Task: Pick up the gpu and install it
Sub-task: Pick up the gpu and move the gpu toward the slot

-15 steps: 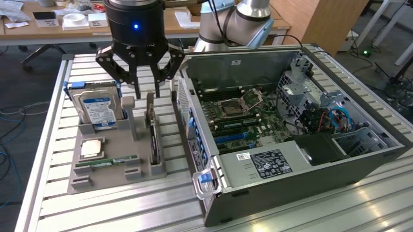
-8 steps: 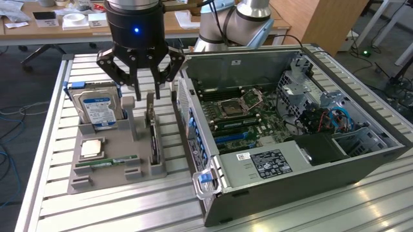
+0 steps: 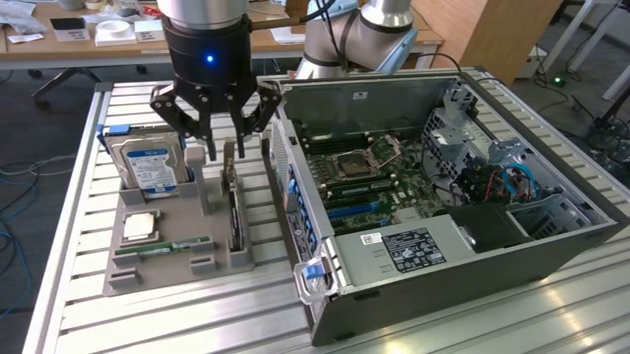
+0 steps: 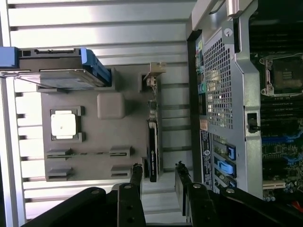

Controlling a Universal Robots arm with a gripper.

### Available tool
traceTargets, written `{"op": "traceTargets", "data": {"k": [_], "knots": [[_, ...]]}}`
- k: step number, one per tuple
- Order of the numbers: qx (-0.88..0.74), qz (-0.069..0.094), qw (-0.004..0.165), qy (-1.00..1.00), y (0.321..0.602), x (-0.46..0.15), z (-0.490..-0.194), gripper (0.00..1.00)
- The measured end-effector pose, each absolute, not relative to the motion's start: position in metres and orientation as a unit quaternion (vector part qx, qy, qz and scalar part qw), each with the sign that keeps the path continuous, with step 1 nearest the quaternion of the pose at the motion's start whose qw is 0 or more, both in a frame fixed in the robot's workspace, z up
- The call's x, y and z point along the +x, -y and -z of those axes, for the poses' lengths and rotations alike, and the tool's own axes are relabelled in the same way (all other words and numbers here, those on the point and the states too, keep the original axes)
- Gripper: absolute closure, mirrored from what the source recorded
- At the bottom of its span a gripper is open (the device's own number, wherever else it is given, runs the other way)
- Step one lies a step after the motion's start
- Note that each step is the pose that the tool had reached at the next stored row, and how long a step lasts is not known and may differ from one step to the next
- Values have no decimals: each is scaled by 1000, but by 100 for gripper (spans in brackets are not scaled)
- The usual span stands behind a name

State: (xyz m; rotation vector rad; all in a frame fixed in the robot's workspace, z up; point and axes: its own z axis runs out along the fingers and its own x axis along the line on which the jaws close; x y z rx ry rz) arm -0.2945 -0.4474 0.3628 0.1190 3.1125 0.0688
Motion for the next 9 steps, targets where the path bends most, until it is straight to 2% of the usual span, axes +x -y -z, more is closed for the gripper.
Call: {"op": "traceTargets", "data": {"k": [9], "knots": [[38,-22,13,-999,447,-295,-343,58]]}}
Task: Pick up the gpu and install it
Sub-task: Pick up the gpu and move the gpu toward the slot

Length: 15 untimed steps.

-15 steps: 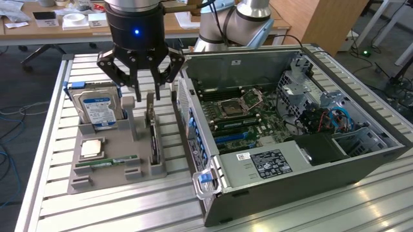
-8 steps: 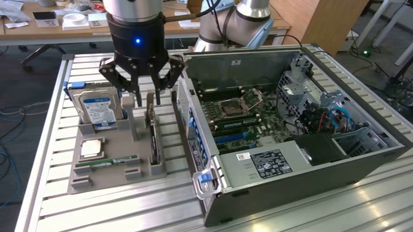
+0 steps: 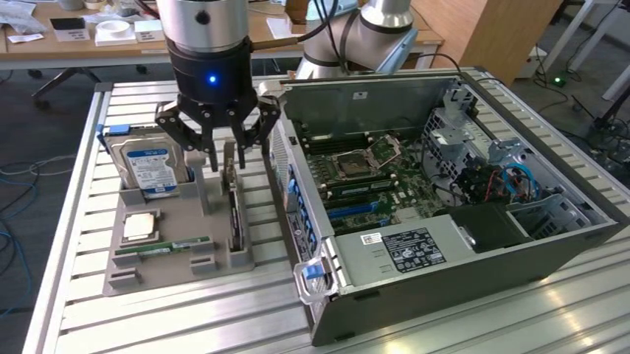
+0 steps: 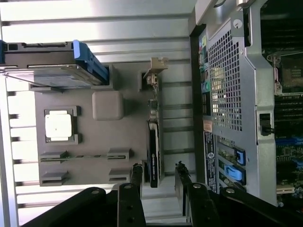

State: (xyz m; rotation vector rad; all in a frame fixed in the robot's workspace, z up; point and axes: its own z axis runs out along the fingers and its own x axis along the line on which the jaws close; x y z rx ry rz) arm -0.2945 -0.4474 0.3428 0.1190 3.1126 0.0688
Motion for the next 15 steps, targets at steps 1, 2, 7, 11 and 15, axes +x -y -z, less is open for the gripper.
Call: {"op": "traceTargets", "data": {"k": [1,2,7,11,15], "knots": [[38,-22,13,-999,447,-295,-341,58],[38,-22,13,-999,447,-295,-339,58],[38,-22,13,-999,447,-295,-334,58],[38,-22,13,-999,447,-295,-333,58],[38,-22,13,-999,447,-295,-331,58]]}}
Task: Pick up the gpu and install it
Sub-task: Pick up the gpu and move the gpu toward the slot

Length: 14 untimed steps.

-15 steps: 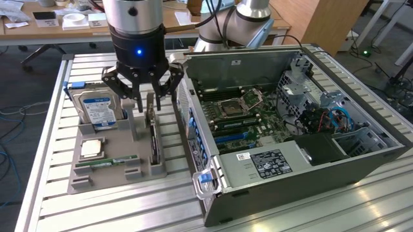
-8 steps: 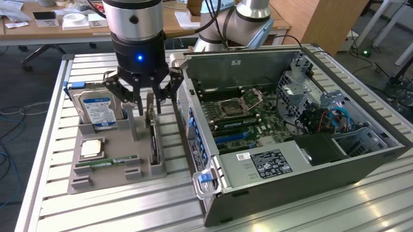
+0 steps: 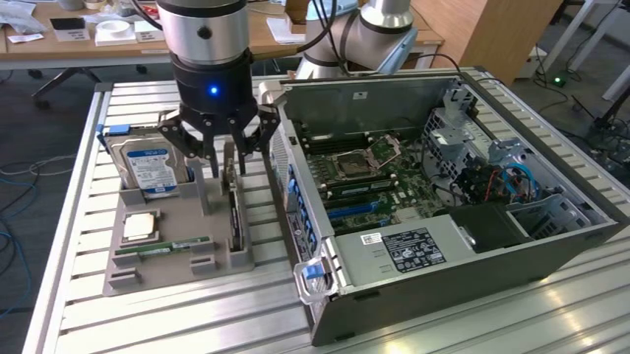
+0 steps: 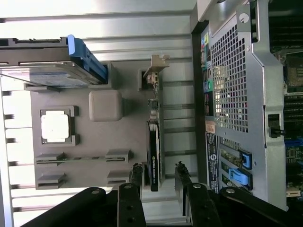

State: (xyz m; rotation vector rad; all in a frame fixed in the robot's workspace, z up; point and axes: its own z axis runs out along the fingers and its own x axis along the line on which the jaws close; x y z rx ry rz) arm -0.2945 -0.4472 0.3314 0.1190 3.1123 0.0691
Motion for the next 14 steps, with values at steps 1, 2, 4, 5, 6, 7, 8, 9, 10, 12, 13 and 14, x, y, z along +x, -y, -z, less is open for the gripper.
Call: {"op": "traceTargets", "data": {"k": [1,2,4,5,6,7,8,9,10,12,13,14], "knots": [[38,-22,13,-999,447,-295,-331,58],[38,-22,13,-999,447,-295,-330,58],[38,-22,13,-999,447,-295,-328,58],[38,-22,13,-999,447,-295,-327,58],[38,-22,13,-999,447,-295,-326,58],[38,-22,13,-999,447,-295,-325,58],[38,-22,13,-999,447,-295,-324,58],[38,-22,13,-999,447,-295,-323,58],[38,-22,13,-999,447,-295,-322,58],[38,-22,13,-999,447,-295,-320,58],[38,-22,13,-999,447,-295,-319,58],[38,-22,13,-999,447,-295,-319,58]]}}
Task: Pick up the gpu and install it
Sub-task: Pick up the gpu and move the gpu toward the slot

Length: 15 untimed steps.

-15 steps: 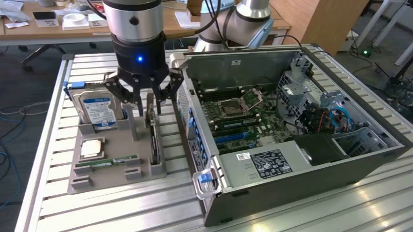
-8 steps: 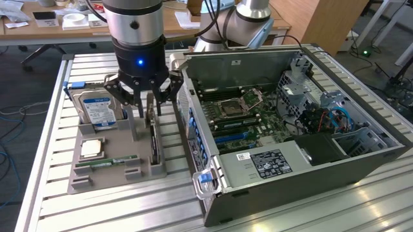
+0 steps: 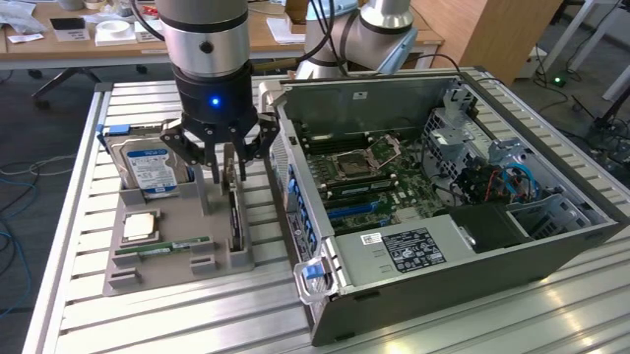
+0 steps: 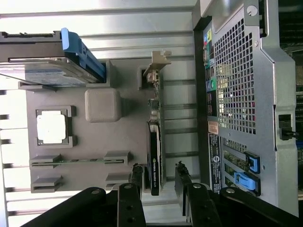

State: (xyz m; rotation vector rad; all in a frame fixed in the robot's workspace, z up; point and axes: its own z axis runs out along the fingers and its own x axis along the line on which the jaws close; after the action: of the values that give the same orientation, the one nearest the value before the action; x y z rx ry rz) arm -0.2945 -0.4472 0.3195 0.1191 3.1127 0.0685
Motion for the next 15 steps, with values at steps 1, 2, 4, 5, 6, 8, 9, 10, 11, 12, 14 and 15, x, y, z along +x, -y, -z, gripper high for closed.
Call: {"op": "traceTargets", "data": {"k": [1,2,4,5,6,8,9,10,11,12,14,15], "knots": [[38,-22,13,-999,447,-295,-319,58],[38,-22,13,-999,447,-295,-319,58],[38,-22,13,-999,447,-295,-319,58],[38,-22,13,-999,447,-295,-319,58],[38,-22,13,-999,447,-295,-319,58],[38,-22,13,-999,447,-294,-318,58],[38,-22,13,-999,447,-295,-318,58],[38,-22,13,-999,447,-295,-317,58],[38,-22,13,-999,447,-295,-316,58],[38,-22,13,-999,447,-295,-314,58],[38,-22,13,-999,447,-295,-314,58],[38,-22,13,-999,447,-295,-314,58]]}}
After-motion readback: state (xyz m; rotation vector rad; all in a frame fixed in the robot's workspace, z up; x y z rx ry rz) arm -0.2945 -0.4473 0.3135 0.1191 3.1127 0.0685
